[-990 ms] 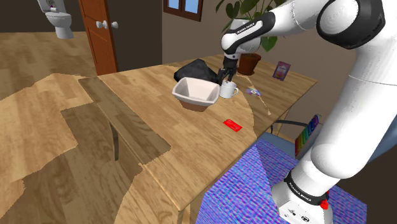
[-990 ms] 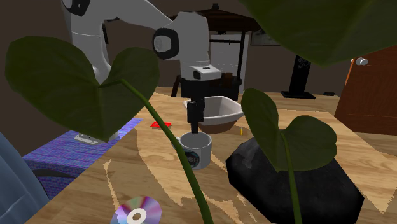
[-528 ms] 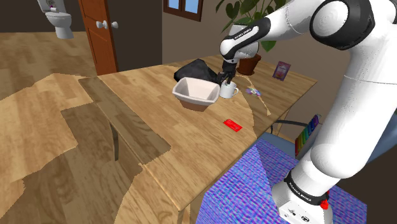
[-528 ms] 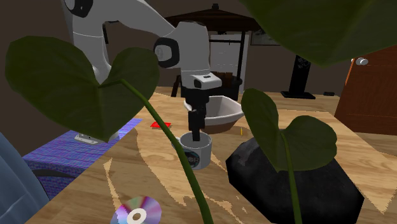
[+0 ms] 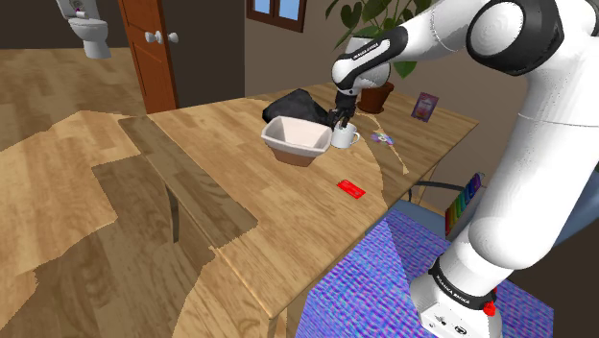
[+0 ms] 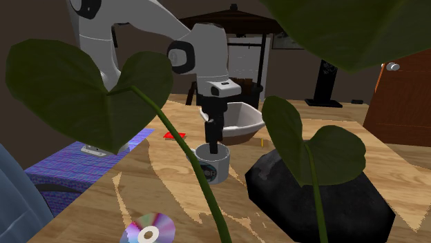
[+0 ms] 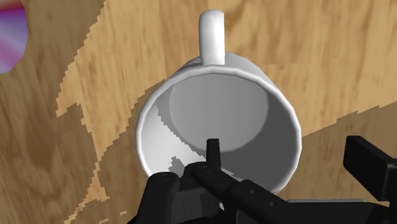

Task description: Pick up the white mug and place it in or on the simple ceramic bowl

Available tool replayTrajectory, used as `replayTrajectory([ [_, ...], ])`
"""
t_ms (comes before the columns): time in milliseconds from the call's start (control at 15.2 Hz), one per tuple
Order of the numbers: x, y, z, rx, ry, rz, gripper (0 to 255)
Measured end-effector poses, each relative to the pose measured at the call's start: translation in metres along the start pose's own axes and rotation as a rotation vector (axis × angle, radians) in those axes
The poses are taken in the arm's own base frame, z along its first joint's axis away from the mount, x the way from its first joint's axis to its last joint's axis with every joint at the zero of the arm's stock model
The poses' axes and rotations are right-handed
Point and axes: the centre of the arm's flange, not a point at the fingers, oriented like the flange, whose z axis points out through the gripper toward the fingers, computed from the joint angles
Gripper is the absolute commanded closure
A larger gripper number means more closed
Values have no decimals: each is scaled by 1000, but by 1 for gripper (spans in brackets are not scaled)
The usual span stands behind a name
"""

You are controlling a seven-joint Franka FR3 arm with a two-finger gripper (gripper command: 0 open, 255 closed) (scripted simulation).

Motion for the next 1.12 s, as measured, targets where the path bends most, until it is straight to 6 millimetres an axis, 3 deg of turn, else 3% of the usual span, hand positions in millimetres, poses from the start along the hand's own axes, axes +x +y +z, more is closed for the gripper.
replayTrajectory([
  [132,2,-5,-5,1,12,-7,255],
  [264,-2,-6,6,5,-10,-8,255],
  [660,-1,-6,7,6,-15,-8,255],
  [1122,1,-3,-24,6,-17,-8,255],
])
